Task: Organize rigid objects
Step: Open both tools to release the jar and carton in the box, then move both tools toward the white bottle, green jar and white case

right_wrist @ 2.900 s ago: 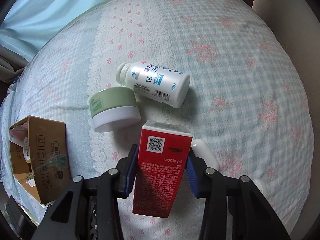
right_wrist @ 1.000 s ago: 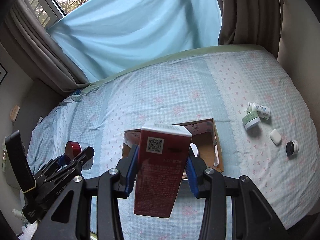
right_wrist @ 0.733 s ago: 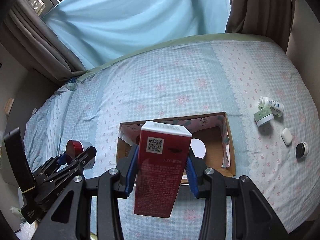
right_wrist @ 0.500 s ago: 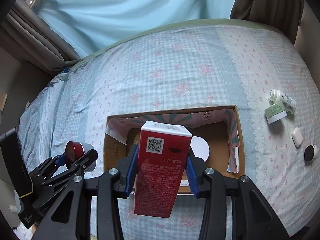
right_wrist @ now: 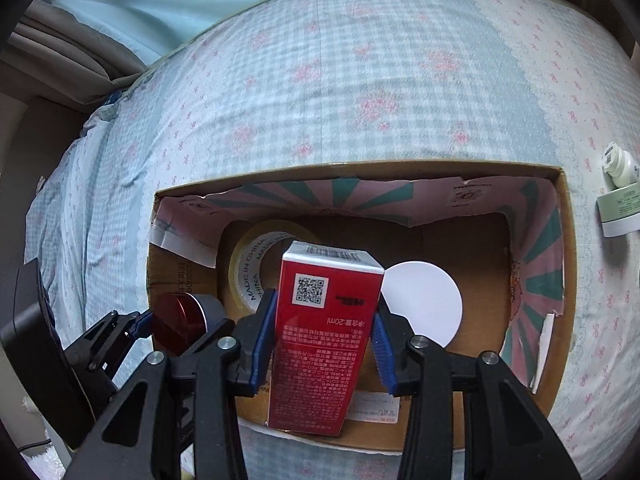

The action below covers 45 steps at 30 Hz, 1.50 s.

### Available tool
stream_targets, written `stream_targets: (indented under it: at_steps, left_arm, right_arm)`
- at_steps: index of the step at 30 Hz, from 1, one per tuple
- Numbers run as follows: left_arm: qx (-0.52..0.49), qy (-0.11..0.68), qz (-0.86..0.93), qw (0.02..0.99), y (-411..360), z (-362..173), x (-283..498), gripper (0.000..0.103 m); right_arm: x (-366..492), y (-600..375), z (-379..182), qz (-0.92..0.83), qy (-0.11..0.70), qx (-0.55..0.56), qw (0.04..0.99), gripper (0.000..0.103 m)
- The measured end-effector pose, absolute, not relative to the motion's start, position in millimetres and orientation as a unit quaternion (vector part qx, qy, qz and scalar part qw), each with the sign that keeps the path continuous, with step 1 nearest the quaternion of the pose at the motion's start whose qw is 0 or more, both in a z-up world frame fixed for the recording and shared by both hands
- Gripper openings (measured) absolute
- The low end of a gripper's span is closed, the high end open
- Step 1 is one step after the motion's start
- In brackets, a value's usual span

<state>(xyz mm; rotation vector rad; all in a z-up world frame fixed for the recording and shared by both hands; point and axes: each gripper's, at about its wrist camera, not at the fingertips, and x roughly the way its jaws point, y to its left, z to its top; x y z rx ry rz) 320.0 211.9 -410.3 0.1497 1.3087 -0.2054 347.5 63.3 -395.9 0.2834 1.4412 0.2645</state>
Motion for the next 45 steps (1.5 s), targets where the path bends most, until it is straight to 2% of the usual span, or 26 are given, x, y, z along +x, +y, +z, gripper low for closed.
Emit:
stream_targets:
  at_steps: [1,2,3,4,6,7,23,28,37,45]
  left_arm:
    - [0.071,0.606,-0.1,0.786,210,-409,319,0.056]
    - [0.072,0.603,-0.107,0.787,209,-405,319,0.084]
    - [0.075,0.598,-0.113,0.79,207,-400,318,0.101]
    - [0.073,0.588,-0.123,0.796,207,-395,318,0.102]
    - [0.072,0.583,-0.132,0.799,206,-390,318,0.103]
    - [0.074,0.584,-0.13,0.798,206,-390,318,0.103]
    - [0.059,0.587,-0.105,0.801,223,-372,314,0.103]
    - [0.046,0.568,-0.101,0.815,228,-335,296,0.103]
    - [0.051,0.534,-0.073,0.84,241,-251,248,0.103]
    - [0.072,0.467,-0.094,0.876,218,-175,206,0.103]
  right_arm:
    - [350,65,-398,0.123,0.661,0.123,0.73,0.04]
    - [352,66,-400,0.125,0.664,0.115,0.729,0.04]
    - [354,67,-401,0.129,0.665,0.109,0.727,0.041]
    - [356,65,-401,0.131,0.665,0.112,0.727,0.046]
    - [357,59,-397,0.116,0.658,0.118,0.734,0.081]
    - [356,55,-395,0.114,0.648,0.126,0.742,0.103]
    - [340,51,-365,0.119,0.627,0.122,0.761,0.103]
    - [325,52,-332,0.123,0.609,0.117,0.775,0.103]
    - [268,58,-241,0.116,0.568,0.094,0.809,0.103]
    - [205,27,-169,0.073,0.523,0.079,0.845,0.103]
